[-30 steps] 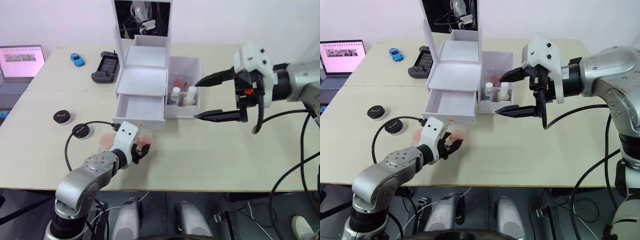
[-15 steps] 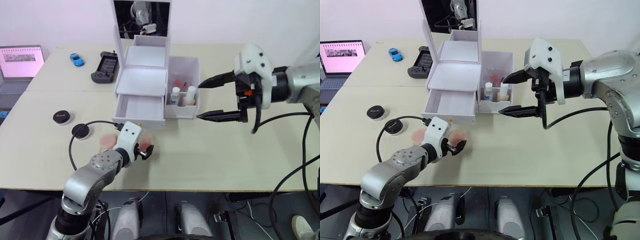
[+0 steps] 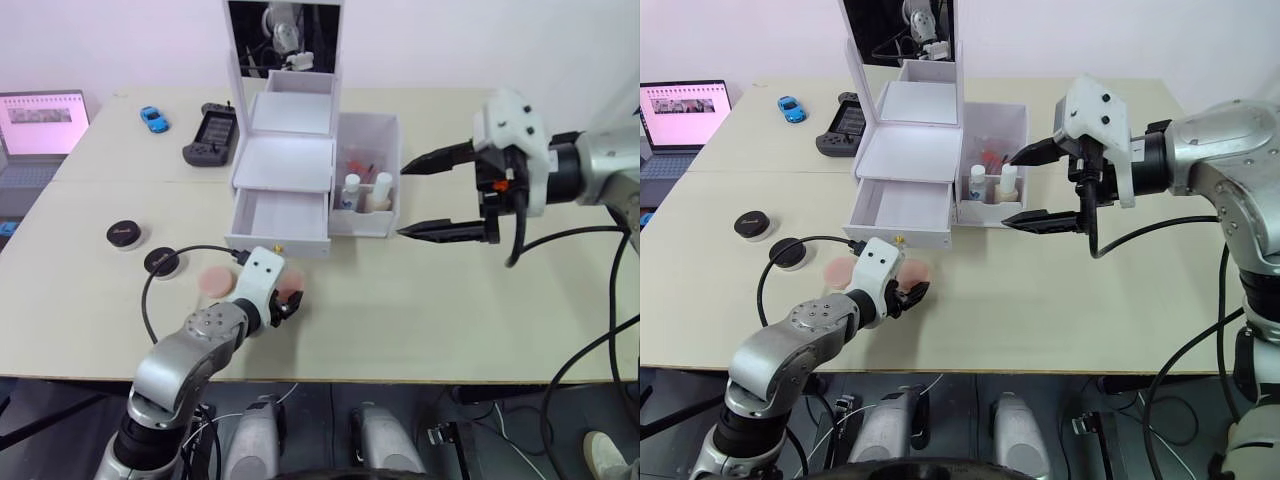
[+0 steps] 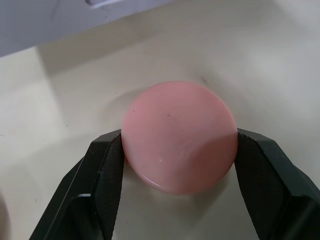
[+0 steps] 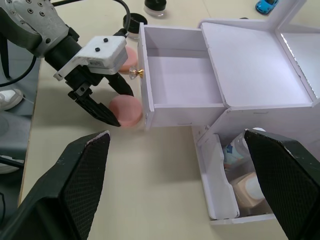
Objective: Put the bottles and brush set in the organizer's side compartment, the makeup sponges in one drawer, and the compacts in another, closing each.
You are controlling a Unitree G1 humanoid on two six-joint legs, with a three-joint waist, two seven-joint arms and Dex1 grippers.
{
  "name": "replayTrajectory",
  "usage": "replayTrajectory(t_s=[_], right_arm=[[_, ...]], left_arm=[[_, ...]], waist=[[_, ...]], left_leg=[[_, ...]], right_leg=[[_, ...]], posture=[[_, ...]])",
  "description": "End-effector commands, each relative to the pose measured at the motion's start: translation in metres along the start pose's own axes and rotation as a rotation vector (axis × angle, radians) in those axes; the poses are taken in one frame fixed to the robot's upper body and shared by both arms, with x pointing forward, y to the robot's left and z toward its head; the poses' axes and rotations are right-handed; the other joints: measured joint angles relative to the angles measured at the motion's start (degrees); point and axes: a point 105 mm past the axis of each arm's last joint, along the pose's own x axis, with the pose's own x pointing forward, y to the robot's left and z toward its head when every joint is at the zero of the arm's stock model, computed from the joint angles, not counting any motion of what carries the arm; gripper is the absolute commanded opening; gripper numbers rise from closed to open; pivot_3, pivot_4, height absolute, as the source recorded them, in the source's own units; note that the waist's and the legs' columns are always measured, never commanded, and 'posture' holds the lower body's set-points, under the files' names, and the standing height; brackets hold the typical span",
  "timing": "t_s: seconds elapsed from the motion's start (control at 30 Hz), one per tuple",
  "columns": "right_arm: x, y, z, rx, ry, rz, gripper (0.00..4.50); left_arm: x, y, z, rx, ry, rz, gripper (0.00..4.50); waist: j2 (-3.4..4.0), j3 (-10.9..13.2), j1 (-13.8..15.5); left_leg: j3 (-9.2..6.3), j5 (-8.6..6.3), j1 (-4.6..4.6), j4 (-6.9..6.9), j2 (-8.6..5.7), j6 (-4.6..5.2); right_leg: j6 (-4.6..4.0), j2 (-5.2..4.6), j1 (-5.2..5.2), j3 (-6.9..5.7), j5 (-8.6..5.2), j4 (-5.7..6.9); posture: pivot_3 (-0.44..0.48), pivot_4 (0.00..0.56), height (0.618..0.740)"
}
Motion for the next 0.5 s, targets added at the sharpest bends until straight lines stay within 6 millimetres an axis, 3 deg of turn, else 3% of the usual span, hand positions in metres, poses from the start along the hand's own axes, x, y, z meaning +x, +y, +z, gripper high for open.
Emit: replayTrajectory(t_s=[0.03, 0.33, 0.5], right_arm=[[-0.01, -0.006, 0.007, -0.044, -0.026, -0.036, 4.5], [0.012, -0.018, 0.013, -0.089, -0.092, 0.009, 4.5], [0.019, -0.013, 0.019, -0.089, -0.129, 0.091, 4.5]], left_arm=[[-0.01, 0.001, 0.011, 0.034, -0.032, -0.01, 2.68], [-0.069, -0.012, 0.0, 0.119, 0.012, -0.236, 2.68], [-0.103, -0.016, 0.025, 0.188, -0.149, -0.401, 2.68]], waist=[[0.0, 0.0, 0.0], [0.03, 0.0, -0.2], [0.0, 0.0, 0.0]], left_leg=[[0.0, 0.0, 0.0, 0.0, 0.0, 0.0], [0.0, 0.0, 0.03, -0.05, 0.07, 0.0], [-0.02, 0.01, -0.01, 0.02, 0.04, -0.02]], right_leg=[[0.0, 0.0, 0.0, 0.0, 0.0, 0.0], [-0.03, 0.06, -0.07, 0.0, -0.02, 0.08], [-0.17, -0.05, -0.01, -0.07, -0.09, 0.03]], posture=[[0.0, 0.15, 0.739], [0.0, 0.15, 0.739], [0.0, 0.15, 0.739]])
